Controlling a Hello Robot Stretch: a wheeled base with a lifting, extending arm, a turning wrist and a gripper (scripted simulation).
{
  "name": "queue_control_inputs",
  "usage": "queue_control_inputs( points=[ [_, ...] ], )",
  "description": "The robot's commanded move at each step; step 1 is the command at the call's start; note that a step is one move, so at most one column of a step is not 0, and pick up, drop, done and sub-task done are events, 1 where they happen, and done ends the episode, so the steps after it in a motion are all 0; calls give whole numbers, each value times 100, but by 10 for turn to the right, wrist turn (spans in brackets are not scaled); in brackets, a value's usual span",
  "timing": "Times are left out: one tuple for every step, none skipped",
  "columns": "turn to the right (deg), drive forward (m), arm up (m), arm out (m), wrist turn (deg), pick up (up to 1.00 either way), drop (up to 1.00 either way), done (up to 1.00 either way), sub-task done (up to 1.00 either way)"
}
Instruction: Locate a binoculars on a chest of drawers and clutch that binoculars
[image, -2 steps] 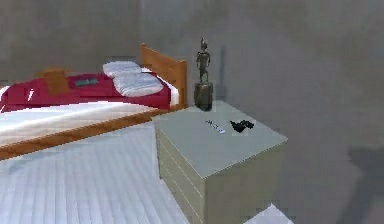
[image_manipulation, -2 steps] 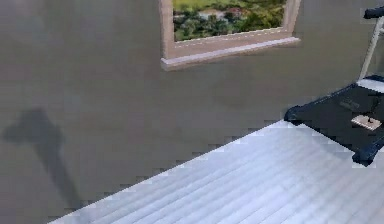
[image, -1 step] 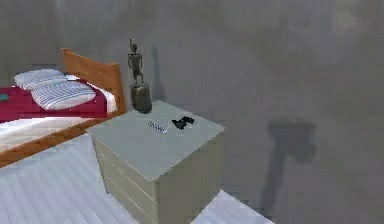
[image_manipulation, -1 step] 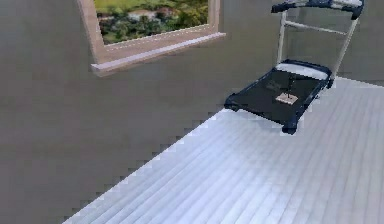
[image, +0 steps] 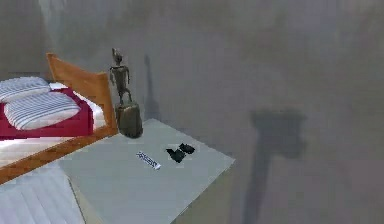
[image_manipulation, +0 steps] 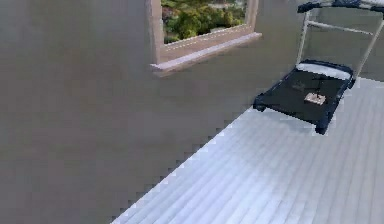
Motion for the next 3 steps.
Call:
queue_control_inputs(
  points=[
    [-450,0,0,0,0,0,0,0,0],
    [-420,0,0,0,0,0,0,0,0],
    [450,0,0,0,0,0,0,0,0]
  ],
)
